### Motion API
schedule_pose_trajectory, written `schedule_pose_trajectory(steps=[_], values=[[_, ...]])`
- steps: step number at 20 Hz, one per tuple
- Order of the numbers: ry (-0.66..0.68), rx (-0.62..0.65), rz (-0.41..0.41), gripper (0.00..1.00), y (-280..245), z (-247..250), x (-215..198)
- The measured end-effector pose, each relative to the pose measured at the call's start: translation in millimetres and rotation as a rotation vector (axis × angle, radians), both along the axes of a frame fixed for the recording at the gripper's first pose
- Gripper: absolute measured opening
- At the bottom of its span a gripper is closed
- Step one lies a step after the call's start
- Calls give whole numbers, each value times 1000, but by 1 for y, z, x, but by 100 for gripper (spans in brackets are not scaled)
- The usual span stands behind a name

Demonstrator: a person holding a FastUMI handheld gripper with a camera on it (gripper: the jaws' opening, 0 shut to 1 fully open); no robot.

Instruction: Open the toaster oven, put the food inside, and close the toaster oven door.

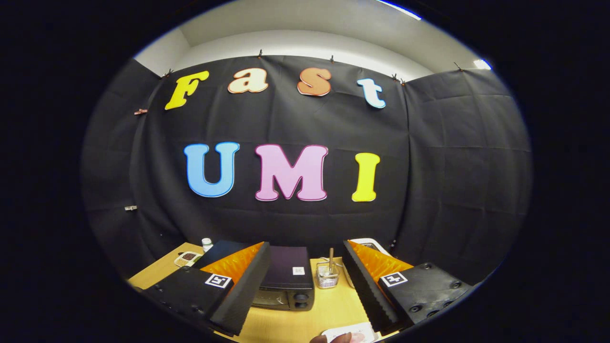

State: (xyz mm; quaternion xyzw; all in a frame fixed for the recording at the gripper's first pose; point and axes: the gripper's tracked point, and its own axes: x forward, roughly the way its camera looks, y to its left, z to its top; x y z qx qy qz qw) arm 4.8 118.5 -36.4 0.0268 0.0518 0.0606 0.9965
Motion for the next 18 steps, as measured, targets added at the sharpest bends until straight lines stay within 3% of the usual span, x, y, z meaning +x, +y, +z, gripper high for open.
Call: schedule_pose_trajectory(steps=[8, 18], values=[[162, -8, 93, 97, 113, -74, 11], [382, -58, 99, 98, 168, -177, 40]])
